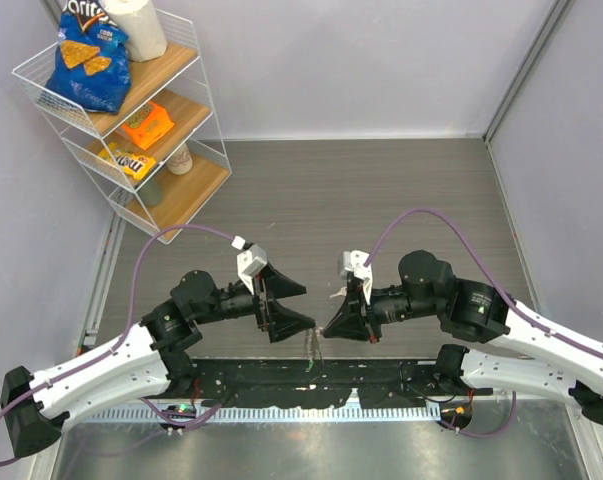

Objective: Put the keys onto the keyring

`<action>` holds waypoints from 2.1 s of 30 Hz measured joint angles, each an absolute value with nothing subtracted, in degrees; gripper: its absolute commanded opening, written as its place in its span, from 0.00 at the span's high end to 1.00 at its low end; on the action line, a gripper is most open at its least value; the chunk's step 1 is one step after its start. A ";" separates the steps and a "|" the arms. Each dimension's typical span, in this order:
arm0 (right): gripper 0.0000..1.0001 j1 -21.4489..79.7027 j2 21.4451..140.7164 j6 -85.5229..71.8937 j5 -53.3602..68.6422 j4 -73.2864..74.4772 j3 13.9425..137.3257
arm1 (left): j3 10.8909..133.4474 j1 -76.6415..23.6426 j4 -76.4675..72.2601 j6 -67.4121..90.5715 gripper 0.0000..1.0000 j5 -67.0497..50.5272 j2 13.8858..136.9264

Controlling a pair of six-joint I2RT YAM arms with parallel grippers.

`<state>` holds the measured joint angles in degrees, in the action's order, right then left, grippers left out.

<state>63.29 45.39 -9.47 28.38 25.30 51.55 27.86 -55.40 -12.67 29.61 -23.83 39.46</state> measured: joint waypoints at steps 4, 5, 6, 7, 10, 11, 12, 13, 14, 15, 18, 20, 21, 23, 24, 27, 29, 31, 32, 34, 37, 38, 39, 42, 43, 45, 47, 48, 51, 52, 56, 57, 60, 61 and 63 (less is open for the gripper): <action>0.94 63.29 44.14 -9.93 28.34 25.26 51.55 | 27.86 -55.40 -12.64 29.58 0.00 -23.73 38.76; 0.95 63.29 43.81 -10.09 28.34 25.21 51.55 | 27.86 -55.40 -12.62 29.58 0.00 -23.68 38.63; 0.95 63.31 43.42 -10.31 28.34 25.15 51.55 | 27.86 -55.40 -12.60 29.58 0.00 -23.64 38.48; 0.95 63.40 43.05 -10.46 28.38 25.02 51.55 | 27.86 -55.40 -12.60 29.58 0.00 -23.62 38.35; 0.95 63.64 42.35 -10.76 28.38 24.60 51.55 | 27.86 -55.40 -12.60 29.58 0.00 -23.59 38.17; 0.95 63.72 42.33 -10.81 28.38 24.53 51.55 | 27.86 -55.40 -12.60 29.58 0.00 -23.59 38.17; 0.94 63.81 42.35 -10.87 28.38 24.38 51.55 | 27.86 -55.40 -12.58 29.58 0.00 -23.59 38.17; 0.94 63.92 42.37 -10.92 28.38 24.36 51.55 | 27.86 -55.40 -12.60 29.58 0.00 -23.62 38.17; 0.94 63.99 42.37 -10.92 28.38 24.36 51.55 | 27.86 -55.40 -12.60 29.58 0.00 -23.62 38.17; 0.94 64.05 42.37 -10.92 28.38 24.32 51.55 | 27.86 -55.40 -12.60 29.61 0.01 -23.62 38.17; 0.95 64.20 42.41 -10.92 28.34 24.21 51.55 | 27.86 -55.40 -12.60 29.63 0.00 -23.62 38.17; 0.95 64.36 42.41 -10.92 28.12 24.21 51.55 | 27.86 -55.40 -12.60 29.63 0.00 -23.64 38.17; 0.95 64.36 42.48 -10.92 27.99 24.18 51.55 | 27.86 -55.40 -12.60 29.65 0.01 -23.64 38.17; 0.95 64.36 42.68 -10.92 27.68 24.08 51.55 | 27.86 -55.40 -12.60 29.67 0.00 -23.68 38.17; 0.95 64.36 42.81 -10.92 27.51 24.03 51.55 | 27.86 -55.40 -12.60 29.69 0.00 -23.73 38.17; 0.95 64.36 43.31 -10.92 26.85 24.05 51.55 | 27.86 -55.40 -12.64 29.87 0.01 -24.10 38.22; 0.95 64.40 43.55 -10.92 26.57 24.03 51.55 | 27.86 -55.40 -12.64 29.98 0.00 -24.21 38.30; 0.95 64.42 43.62 -10.94 26.24 24.05 51.55 | 27.86 -55.40 -12.64 30.06 0.00 -24.32 38.44; 0.95 64.45 43.62 -10.92 26.09 24.05 51.55 | 27.86 -55.40 -12.67 30.09 0.00 -24.34 38.50; 0.95 64.45 43.62 -10.94 25.96 24.05 51.55 | 27.86 -55.40 -12.67 30.09 0.00 -24.45 38.52; 0.95 64.47 43.64 -10.94 25.85 24.05 51.55 | 27.86 -55.40 -12.69 30.09 0.00 -24.51 38.52; 0.95 64.47 43.64 -10.96 25.74 24.05 51.55 | 27.86 -55.40 -12.69 30.09 0.00 -24.51 38.52; 0.95 64.47 43.66 -11.00 25.58 24.08 51.57 | 27.86 -55.40 -12.69 30.09 0.00 -24.51 38.52; 0.95 64.55 43.92 -11.16 25.15 24.27 51.64 | 27.86 -55.40 -12.60 30.06 0.00 -24.49 38.52; 0.95 64.58 44.03 -11.20 25.02 24.47 51.75 | 27.86 -55.40 -12.53 30.04 0.00 -24.47 38.52; 0.94 64.82 44.36 -11.42 24.51 24.99 52.12 | 27.86 -55.40 -12.38 30.04 0.00 -24.43 38.52; 0.94 65.06 44.66 -11.73 23.92 25.39 52.38 | 27.86 -55.40 -12.16 30.04 0.00 -24.16 38.50; 0.95 65.17 44.80 -11.88 23.55 25.52 52.47 | 27.86 -55.40 -12.08 30.02 0.00 -24.01 38.50; 0.95 65.63 45.19 -12.43 22.44 25.80 52.60 | 27.86 -55.37 -11.53 29.87 0.01 -23.38 38.46; 0.95 65.84 45.43 -12.58 21.98 25.80 52.62 | 27.86 -55.40 -11.29 29.82 0.00 -23.07 38.37; 0.94 66.67 45.80 -13.91 19.77 25.82 52.64 | 27.86 -55.37 -9.85 29.58 0.00 -21.78 37.65; 0.95 67.05 45.93 -14.41 18.76 25.98 52.75 | 27.86 -55.37 -9.41 29.54 0.00 -21.43 37.41; 0.95 68.34 46.59 -16.25 15.49 26.65 53.39 | 27.86 -55.37 -8.32 29.34 0.00 -20.43 36.69; 0.94 68.71 46.76 -16.78 14.57 26.81 53.52 | 27.88 -55.37 -8.12 29.32 0.00 -20.14 36.53; 0.94 69.76 47.31 -18.22 12.14 27.33 53.98 | 27.97 -55.37 -7.77 29.26 0.00 -19.53 36.36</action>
